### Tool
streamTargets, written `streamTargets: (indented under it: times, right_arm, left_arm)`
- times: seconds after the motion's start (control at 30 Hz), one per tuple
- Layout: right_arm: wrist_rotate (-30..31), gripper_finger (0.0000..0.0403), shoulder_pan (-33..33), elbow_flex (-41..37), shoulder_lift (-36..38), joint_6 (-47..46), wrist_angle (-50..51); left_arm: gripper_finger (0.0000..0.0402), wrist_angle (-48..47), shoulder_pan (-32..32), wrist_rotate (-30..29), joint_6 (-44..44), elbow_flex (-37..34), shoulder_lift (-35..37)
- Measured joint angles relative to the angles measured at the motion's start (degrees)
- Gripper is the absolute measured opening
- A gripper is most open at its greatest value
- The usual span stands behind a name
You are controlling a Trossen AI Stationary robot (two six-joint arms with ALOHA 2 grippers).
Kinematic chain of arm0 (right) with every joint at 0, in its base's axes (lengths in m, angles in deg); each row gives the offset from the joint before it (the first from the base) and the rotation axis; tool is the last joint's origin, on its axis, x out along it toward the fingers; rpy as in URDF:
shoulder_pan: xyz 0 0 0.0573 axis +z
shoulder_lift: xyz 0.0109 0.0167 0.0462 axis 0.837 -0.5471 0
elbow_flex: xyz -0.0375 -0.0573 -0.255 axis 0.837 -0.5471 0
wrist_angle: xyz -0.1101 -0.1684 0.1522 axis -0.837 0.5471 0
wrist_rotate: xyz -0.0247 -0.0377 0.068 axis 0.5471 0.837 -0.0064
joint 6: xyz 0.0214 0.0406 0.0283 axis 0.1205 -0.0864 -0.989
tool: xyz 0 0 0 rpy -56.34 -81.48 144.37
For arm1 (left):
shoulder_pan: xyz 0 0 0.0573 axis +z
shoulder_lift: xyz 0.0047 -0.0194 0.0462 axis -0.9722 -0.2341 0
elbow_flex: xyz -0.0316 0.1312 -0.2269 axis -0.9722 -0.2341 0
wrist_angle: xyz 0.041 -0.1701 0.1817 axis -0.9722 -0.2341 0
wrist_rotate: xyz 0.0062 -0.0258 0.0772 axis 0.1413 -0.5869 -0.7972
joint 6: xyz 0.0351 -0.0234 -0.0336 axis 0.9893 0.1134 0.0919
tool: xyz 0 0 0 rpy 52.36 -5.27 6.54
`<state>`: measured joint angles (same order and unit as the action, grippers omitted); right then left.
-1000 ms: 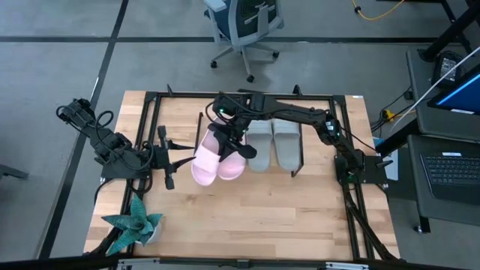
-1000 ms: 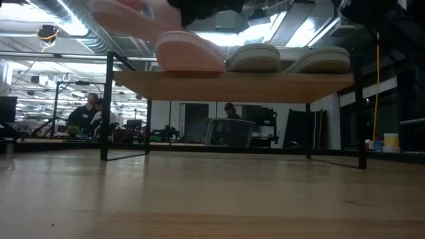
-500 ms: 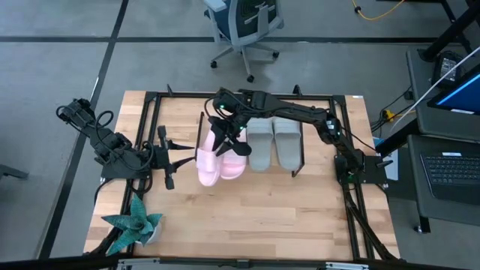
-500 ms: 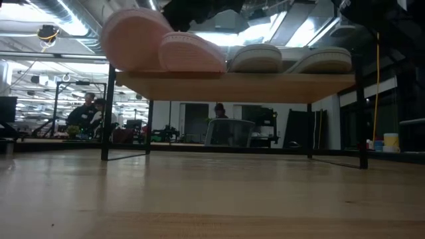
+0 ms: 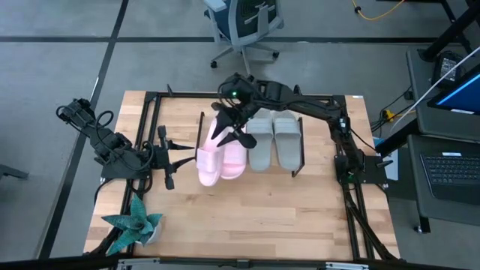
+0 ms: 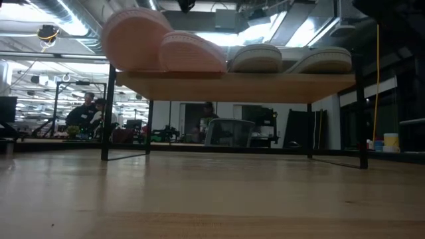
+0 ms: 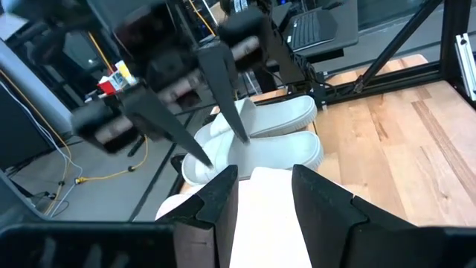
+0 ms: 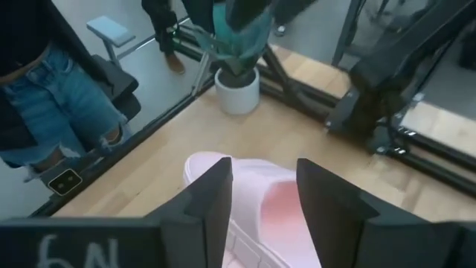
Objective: Pick and place slides into the shelf
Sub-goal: Put the pink slide on the shelf
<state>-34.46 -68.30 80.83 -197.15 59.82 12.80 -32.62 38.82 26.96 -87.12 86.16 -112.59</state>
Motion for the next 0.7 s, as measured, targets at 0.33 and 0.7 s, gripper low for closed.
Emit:
streamTargets:
  times: [0.33, 0.7]
  right_arm:
    - [1.58, 0.0079, -0.12, 0.09, 3.11, 0.04, 1.63]
    - [12.03, 0.0005, -0.52, 0.04, 2.92, 0.23, 7.96]
  left_arm:
    - [0.012, 0.0, 0.01, 0.0, 0.01, 0.0, -0.02]
    - [0.012, 0.0, -0.01, 0.0, 0.14, 0.0, 0.0]
